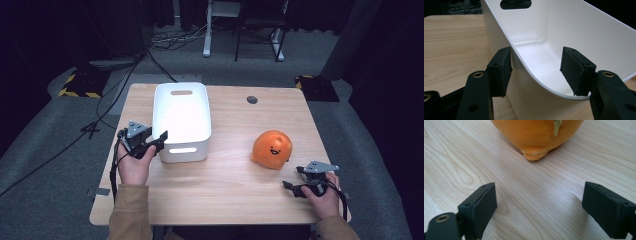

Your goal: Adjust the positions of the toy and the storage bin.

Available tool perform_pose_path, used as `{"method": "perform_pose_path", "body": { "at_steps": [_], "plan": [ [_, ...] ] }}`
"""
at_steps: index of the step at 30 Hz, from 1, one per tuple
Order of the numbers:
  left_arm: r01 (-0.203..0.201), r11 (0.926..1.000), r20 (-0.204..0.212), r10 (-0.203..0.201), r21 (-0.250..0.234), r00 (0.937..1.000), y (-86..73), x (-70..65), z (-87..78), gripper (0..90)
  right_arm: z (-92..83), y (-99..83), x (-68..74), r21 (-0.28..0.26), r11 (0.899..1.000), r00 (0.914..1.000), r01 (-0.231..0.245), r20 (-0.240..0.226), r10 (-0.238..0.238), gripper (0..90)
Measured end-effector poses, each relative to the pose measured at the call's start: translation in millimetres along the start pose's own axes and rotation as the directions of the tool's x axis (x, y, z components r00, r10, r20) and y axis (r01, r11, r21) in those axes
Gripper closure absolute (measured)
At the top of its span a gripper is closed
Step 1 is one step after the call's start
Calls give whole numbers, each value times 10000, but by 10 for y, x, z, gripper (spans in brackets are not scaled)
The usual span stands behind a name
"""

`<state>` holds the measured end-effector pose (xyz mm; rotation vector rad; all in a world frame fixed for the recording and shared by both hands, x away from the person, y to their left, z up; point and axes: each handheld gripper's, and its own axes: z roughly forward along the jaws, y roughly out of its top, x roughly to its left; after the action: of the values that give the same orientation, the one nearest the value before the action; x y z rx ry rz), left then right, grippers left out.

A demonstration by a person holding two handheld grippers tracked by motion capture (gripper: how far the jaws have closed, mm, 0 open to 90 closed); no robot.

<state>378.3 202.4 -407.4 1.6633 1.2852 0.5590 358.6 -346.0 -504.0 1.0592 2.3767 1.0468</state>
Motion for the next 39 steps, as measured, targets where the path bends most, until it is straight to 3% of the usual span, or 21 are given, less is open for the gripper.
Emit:
{"method": "perform_pose_path", "body": {
  "at_steps": [10,15,18,28,39],
  "plan": [
    [-372,9992,489,366,126,9981,-78,-280,-62,427,0,0,0,6,10000,10000,3,-2,-3,128],
    [-797,9963,793,769,324,9939,-121,-466,-104,417,1,0,1,-16,10000,10000,-10,11,10,127],
    [-792,9965,889,765,269,9931,-143,-545,-105,405,1,0,0,-2,10000,10000,-5,2,5,128],
    [-1203,9922,1555,1141,312,9812,-255,-877,-167,362,0,0,-3,2,10000,10000,30,-11,-30,128],
    [-1634,9860,1825,1549,329,9709,-365,-1142,-267,306,0,0,-3,8,10000,10000,34,-11,-34,128]
  ]
}}
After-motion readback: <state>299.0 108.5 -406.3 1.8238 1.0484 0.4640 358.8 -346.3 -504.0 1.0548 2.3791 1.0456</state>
